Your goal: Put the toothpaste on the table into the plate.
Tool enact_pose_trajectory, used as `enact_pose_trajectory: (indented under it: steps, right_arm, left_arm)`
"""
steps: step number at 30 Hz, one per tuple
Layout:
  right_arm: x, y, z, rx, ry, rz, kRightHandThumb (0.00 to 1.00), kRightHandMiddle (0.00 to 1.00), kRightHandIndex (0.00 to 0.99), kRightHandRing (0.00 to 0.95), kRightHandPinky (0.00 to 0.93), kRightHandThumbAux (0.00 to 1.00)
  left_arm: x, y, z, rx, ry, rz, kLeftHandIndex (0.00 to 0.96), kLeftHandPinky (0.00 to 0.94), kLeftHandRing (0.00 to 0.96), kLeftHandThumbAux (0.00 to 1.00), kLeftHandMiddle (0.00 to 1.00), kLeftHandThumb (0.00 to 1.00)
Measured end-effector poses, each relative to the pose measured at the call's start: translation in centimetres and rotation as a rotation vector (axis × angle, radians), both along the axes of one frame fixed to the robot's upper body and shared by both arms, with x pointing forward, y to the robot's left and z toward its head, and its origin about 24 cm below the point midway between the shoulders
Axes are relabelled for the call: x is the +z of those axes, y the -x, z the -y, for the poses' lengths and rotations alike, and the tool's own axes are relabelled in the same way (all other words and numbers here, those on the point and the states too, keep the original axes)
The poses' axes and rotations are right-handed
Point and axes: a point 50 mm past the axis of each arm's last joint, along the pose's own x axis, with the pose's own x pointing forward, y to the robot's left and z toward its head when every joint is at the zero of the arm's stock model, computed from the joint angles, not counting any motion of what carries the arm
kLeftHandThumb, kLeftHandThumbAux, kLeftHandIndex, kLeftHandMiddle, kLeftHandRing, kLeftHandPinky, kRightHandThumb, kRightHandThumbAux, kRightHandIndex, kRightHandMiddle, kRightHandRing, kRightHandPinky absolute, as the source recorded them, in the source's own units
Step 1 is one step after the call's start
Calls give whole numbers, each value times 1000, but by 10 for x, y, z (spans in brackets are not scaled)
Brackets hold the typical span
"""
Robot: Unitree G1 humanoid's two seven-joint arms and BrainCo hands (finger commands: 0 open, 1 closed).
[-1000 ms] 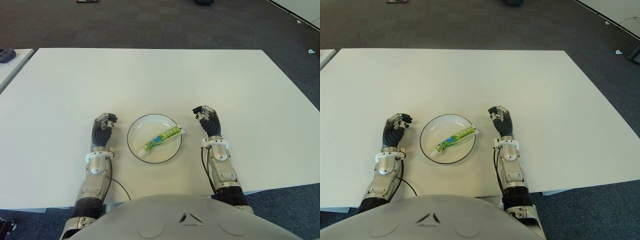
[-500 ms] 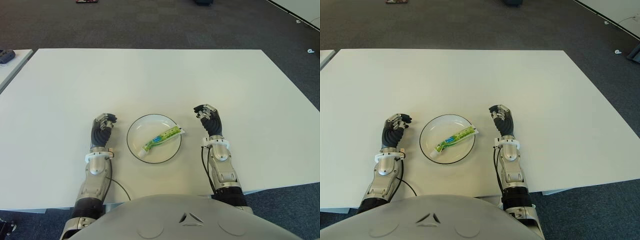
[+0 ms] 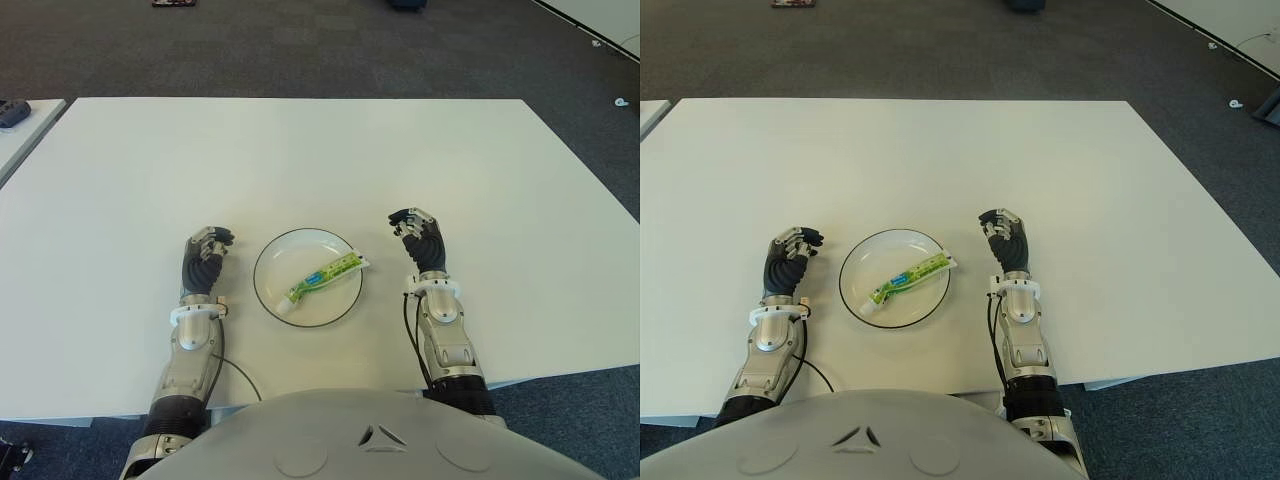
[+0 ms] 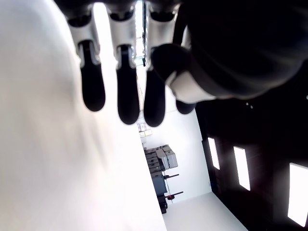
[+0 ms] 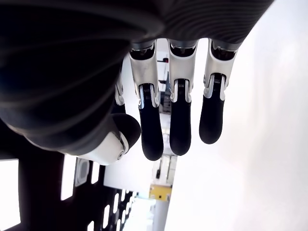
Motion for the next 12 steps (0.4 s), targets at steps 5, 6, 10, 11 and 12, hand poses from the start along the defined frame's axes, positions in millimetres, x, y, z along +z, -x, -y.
enact_pose_trajectory:
  steps: [5, 6, 10, 11, 12]
  right_arm:
    - [1, 1, 0, -1, 0, 4, 709, 442, 425, 417, 423, 732]
    - [1, 1, 0, -1, 0, 4, 709, 442, 425, 417, 423, 732]
    - [1, 1, 1, -2, 0, 2, 709, 442, 425, 416, 422, 732]
    - [1, 1, 1, -3, 0, 2, 709, 442, 425, 416, 422, 732]
    - [1, 1, 1, -3, 0, 1, 709, 442, 425, 416, 426, 732]
  left_arm:
    - [0, 0, 0, 0, 0, 0, 434, 449, 459, 676, 459, 838]
    - [0, 0, 0, 0, 0, 0, 434, 451, 461, 676, 459, 838]
    - [0, 0, 0, 0, 0, 0, 434, 451, 462, 676, 459, 839]
    - [0, 0, 0, 0, 0, 0, 434, 450, 462, 676, 459, 839]
    - [0, 0, 0, 0, 0, 0, 435, 449, 461, 676, 459, 839]
